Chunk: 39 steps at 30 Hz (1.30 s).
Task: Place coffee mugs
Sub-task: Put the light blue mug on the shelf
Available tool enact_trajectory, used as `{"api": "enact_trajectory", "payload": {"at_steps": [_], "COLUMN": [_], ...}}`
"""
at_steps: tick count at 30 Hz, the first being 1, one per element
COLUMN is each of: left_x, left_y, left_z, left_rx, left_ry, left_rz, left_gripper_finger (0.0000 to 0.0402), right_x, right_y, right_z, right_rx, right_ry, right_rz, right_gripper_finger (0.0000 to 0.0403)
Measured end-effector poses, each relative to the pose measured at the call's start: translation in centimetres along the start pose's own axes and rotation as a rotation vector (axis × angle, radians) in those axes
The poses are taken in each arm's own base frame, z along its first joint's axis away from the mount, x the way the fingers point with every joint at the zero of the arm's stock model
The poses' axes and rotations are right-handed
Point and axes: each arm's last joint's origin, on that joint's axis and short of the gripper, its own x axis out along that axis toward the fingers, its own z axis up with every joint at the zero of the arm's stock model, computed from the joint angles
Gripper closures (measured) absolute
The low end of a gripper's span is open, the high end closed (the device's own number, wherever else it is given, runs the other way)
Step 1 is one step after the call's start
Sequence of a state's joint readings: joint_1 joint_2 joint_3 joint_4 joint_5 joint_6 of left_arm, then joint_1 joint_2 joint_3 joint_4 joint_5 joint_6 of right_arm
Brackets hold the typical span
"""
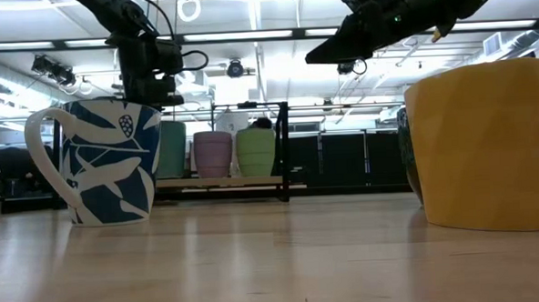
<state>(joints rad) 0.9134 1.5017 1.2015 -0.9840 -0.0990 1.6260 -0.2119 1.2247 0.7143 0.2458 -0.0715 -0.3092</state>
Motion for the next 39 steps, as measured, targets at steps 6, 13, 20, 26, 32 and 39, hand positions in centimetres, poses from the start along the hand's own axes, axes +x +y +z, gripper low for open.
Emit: {"api": "enact_trajectory", "payload": {"at_steps": [6,13,20,26,32,39], "left_x": [-0.01,-0.08,-0.14,-0.12,-0.14,-0.74], "left_y": [0.0,0.02,0.04,0.01,0.02,0.41], "left_z": [0.0,-0.01,0.07,0.07,0.25,0.37], "left_rx": [-0.018,-0.039,-0.037,-0.051,-0.057,-0.084], "left_ry": [0.0,0.001,0.0,0.0,-0.002,-0.002], "left_rz": [0.001,0.006,0.009,0.005,0.006,0.027], "left_gripper_finger": [0.0344,0.0312,0.0264,0.026,0.026,0.0259], "right_x": [0.0,0.0,0.0,0.0,0.0,0.0], "right_y": [0.01,0.01,0.01,0.0,0.0,0.01], "right_z": [-0.02,-0.01,-0.02,-0.01,-0.01,-0.01], "right_rx": [0.0,0.0,0.0,0.0,0.0,0.0], "right_ry": [0.001,0.001,0.001,0.001,0.001,0.001], "right_rz": [0.0,0.001,0.001,0.001,0.001,0.001], "right_gripper_finger": [0.0245,0.0245,0.0245,0.0245,0.0245,0.0245]}}
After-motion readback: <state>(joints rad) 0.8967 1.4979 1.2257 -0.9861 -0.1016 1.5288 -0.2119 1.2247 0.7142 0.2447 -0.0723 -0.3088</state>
